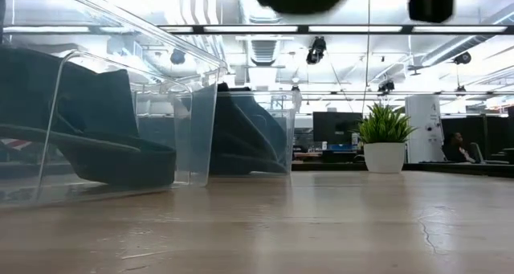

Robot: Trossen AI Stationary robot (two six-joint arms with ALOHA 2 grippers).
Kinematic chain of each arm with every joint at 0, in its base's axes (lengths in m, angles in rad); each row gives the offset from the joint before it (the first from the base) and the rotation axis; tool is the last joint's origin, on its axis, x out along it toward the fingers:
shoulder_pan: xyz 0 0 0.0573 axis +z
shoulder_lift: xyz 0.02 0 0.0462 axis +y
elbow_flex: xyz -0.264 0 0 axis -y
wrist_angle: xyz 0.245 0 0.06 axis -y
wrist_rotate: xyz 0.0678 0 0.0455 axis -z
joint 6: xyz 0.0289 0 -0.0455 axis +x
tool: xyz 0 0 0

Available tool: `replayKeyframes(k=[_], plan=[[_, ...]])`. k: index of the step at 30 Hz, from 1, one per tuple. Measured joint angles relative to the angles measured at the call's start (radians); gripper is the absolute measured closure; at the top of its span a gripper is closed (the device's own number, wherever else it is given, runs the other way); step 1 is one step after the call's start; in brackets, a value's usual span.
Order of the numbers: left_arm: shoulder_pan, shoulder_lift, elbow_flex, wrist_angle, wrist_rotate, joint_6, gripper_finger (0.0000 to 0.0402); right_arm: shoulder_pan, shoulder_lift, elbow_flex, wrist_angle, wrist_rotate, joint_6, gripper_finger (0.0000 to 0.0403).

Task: Pick & Place hat
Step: Put the black cap into the bottom transparent bin

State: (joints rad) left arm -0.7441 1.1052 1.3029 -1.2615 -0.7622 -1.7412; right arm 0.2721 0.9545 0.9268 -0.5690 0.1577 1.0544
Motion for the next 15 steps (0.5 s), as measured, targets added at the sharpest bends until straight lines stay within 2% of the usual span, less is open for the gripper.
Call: replayKeyframes(k=[4, 8, 15], plan=[[0.003, 0.032, 0.000, 0.091, -0.062, 0.031, 0.0205, 0.007, -0.026, 0.000, 0.190, 0.159, -0.064, 0.0393], [0.006, 0.058, 0.000, 0.231, -0.177, 0.115, 0.0205, 0.007, 0.009, 0.000, 0.374, 0.284, -0.160, 0.0393], [0.010, 0.073, 0.000, 0.501, -0.337, 0.399, 0.0205, 0.006, 0.132, 0.000, 0.617, 0.448, -0.259, 0.0392]])
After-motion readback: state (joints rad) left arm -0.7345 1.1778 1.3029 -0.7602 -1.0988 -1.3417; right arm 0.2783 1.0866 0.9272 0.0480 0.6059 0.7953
